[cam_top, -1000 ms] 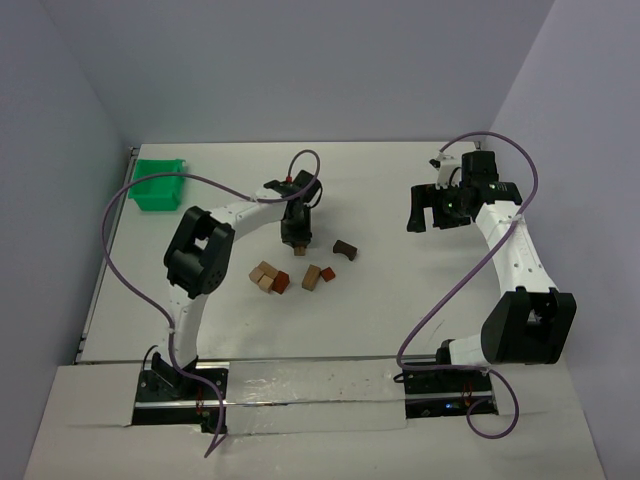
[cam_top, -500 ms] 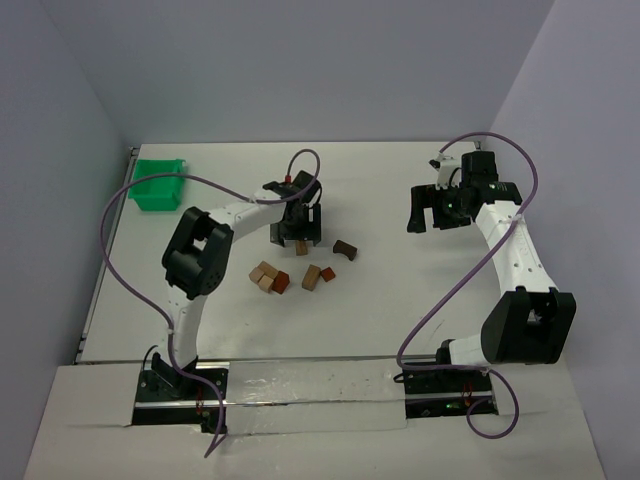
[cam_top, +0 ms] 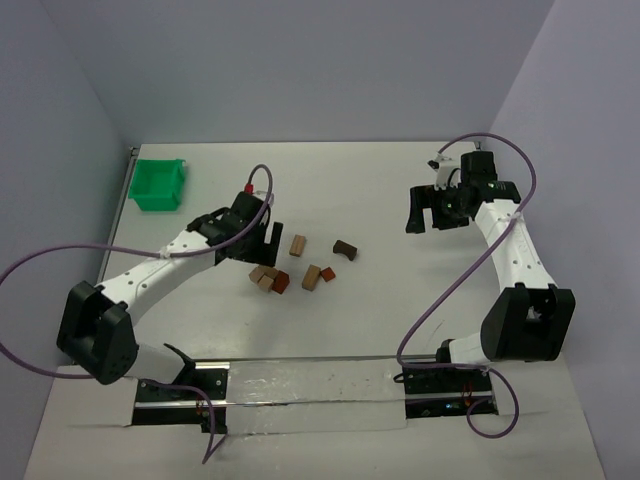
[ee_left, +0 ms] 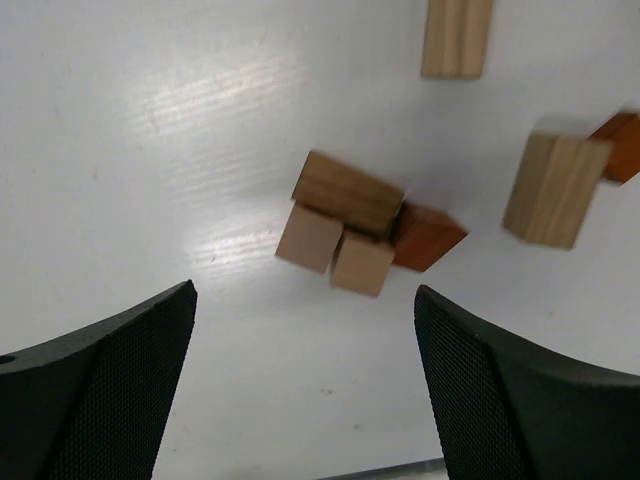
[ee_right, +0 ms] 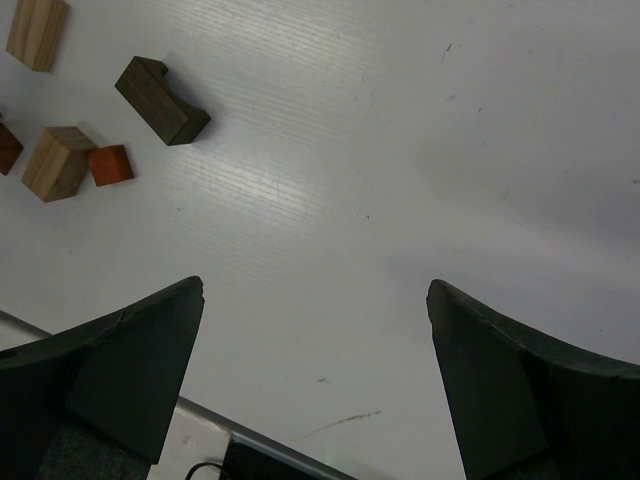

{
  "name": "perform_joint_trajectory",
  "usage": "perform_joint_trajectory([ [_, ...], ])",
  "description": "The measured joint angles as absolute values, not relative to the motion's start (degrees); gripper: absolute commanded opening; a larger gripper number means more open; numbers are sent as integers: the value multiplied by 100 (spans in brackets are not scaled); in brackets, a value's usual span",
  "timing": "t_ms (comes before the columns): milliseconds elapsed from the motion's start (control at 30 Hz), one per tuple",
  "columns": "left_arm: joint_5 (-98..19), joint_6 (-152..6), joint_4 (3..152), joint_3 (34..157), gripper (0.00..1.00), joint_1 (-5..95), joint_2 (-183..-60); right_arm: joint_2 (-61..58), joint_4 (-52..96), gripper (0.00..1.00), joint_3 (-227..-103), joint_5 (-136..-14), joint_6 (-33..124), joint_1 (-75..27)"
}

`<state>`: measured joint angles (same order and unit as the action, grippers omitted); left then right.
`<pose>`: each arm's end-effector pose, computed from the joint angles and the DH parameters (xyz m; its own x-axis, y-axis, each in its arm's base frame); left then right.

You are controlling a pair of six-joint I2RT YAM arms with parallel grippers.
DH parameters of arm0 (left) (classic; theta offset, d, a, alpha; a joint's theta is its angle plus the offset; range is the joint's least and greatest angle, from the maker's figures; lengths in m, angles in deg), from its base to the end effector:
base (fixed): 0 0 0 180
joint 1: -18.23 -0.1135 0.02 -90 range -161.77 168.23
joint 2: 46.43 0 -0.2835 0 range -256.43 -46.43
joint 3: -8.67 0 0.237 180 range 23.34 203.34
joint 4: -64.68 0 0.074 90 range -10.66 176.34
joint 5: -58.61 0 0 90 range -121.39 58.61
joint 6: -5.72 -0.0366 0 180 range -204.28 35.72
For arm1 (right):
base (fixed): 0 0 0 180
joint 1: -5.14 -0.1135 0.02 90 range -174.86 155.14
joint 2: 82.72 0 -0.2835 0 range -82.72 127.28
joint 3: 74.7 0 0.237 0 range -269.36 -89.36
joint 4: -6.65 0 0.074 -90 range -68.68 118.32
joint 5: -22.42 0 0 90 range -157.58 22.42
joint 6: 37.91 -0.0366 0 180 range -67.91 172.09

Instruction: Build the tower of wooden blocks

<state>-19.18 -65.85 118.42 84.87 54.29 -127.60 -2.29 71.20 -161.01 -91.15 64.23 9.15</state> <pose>0.2225 -0.1524 0.2793 -0.8092 0.2070 -0.5499 0.2432 0.9700 0.0073 0.2649 -0.0039 0.3255 -0.8029 -0.1369 -0.5802 -0.3193 0.9207 0.2246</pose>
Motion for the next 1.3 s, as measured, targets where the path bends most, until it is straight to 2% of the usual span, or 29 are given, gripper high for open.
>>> perform_joint_trajectory([
  [233, -1949, -7037, 11859, 7706, 99, 5466, -12761, -107, 7154, 100, -16156, -9176, 6423, 915],
  [567, -2318, -7710, 11582, 7764, 99, 5501, -13221, 13, 7166, 100, -16249, -9227, 6423, 915],
  [700, -2534, -7843, 11497, 7924, 92, 5502, -13497, 13, 7166, 100, -16249, -9224, 6425, 915],
  [933, -2684, -7854, 11468, 8006, 88, 5505, -13911, 13, 7164, 100, -16249, -9218, 6447, 915],
  [1300, -2718, -7884, 11441, 8012, 70, 5505, -14036, 13, 7164, 100, -16249, -9202, 6485, 915],
])
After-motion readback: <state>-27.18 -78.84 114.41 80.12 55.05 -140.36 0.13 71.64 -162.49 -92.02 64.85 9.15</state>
